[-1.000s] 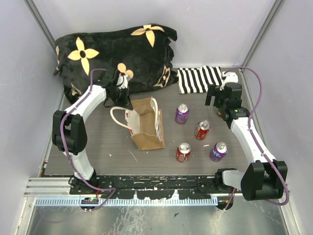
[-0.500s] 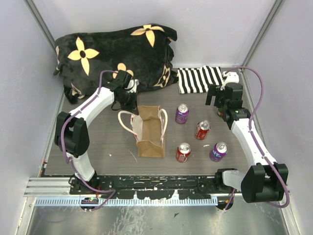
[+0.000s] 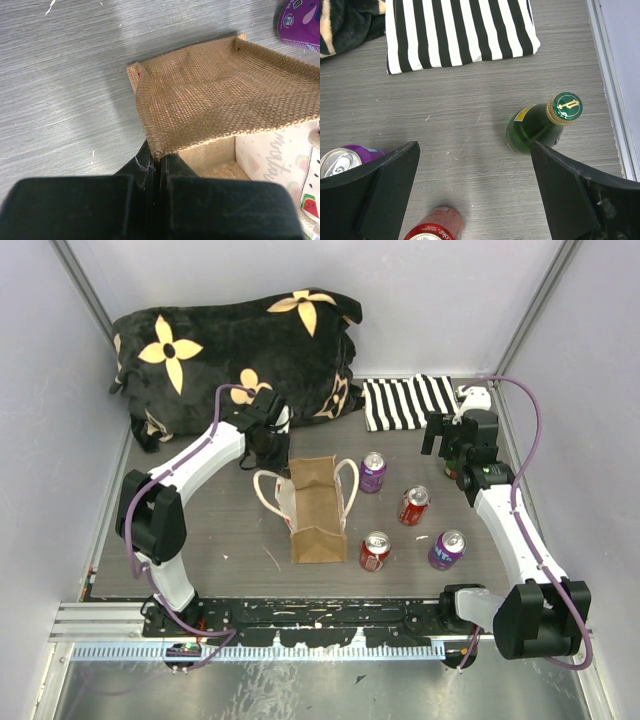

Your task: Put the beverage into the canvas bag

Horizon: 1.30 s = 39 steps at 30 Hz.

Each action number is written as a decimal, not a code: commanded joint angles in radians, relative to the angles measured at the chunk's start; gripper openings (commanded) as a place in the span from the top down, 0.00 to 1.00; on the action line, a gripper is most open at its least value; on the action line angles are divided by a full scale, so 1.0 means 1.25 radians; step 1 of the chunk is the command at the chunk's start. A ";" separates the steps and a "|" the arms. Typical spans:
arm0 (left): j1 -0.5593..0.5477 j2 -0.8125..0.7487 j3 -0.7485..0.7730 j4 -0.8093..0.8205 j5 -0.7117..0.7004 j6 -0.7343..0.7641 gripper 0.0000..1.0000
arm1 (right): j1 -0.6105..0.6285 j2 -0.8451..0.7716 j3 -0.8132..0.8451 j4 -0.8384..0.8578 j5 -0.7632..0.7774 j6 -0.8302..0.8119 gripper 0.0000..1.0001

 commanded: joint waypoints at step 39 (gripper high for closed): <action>0.034 -0.082 0.166 0.004 -0.006 0.076 0.19 | -0.204 0.085 0.129 -0.002 -0.033 0.028 0.00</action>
